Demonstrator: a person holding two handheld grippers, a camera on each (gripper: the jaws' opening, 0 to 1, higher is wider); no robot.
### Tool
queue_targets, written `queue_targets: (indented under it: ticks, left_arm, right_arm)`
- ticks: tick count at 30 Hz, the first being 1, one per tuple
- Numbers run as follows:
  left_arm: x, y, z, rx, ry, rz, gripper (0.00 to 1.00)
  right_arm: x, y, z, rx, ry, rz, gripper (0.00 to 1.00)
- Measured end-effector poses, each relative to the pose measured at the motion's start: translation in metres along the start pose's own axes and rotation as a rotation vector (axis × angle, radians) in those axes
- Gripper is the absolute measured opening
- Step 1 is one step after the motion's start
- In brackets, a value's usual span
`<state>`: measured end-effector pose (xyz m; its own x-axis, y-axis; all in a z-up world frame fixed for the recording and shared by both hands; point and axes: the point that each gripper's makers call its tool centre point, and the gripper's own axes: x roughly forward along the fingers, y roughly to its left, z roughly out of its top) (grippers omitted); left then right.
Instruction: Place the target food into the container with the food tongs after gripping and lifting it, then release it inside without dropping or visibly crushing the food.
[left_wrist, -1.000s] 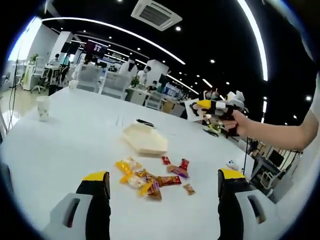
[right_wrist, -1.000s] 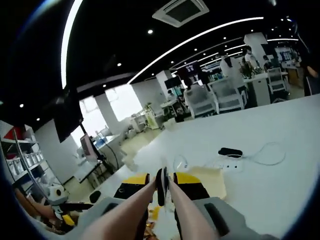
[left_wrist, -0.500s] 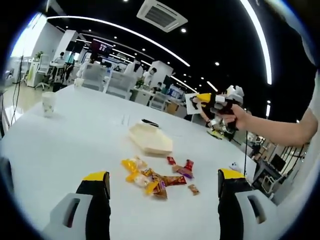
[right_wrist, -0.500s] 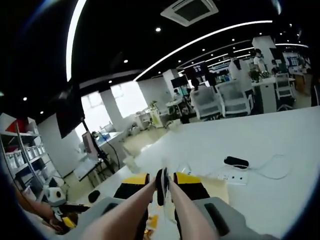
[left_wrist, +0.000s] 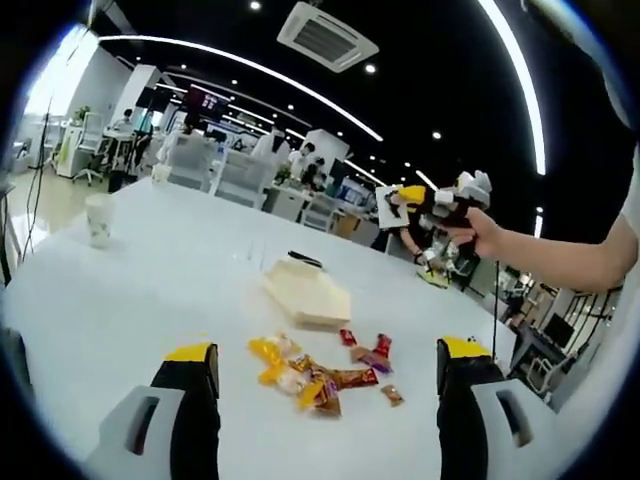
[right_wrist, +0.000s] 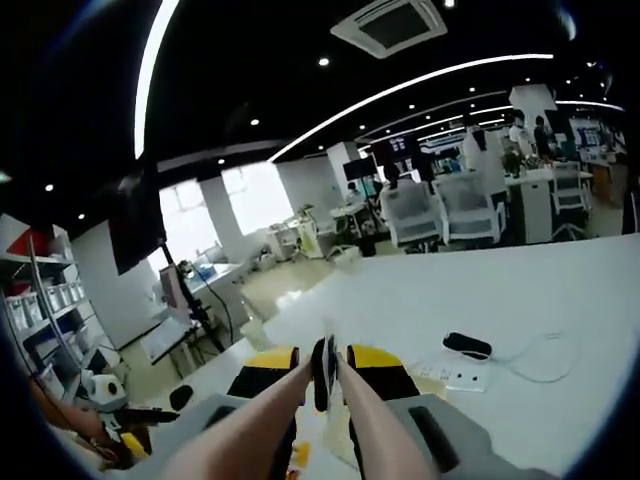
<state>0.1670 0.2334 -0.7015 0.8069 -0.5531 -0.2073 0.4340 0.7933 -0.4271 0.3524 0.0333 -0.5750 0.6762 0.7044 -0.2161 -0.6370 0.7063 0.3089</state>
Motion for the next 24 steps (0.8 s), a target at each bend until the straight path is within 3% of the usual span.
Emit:
queue_targets:
  ticks: [1, 8, 17, 24]
  left_arm:
    - [-0.001, 0.0, 0.006, 0.025, -0.021, 0.0, 0.9]
    - [0.007, 0.004, 0.002, 0.042, 0.016, -0.007, 0.91]
    - [0.031, 0.004, 0.009, 0.022, 0.027, -0.037, 0.91]
    - [0.031, 0.008, 0.022, 0.036, -0.009, -0.017, 0.91]
  right_arm:
    - [0.001, -0.002, -0.004, 0.006, 0.006, -0.004, 0.18]
    - [0.012, -0.021, -0.016, 0.033, 0.026, -0.021, 0.18]
    - [0.029, -0.043, -0.012, 0.084, 0.007, -0.031, 0.18]
    - [0.043, -0.056, -0.008, 0.102, 0.003, -0.036, 0.18]
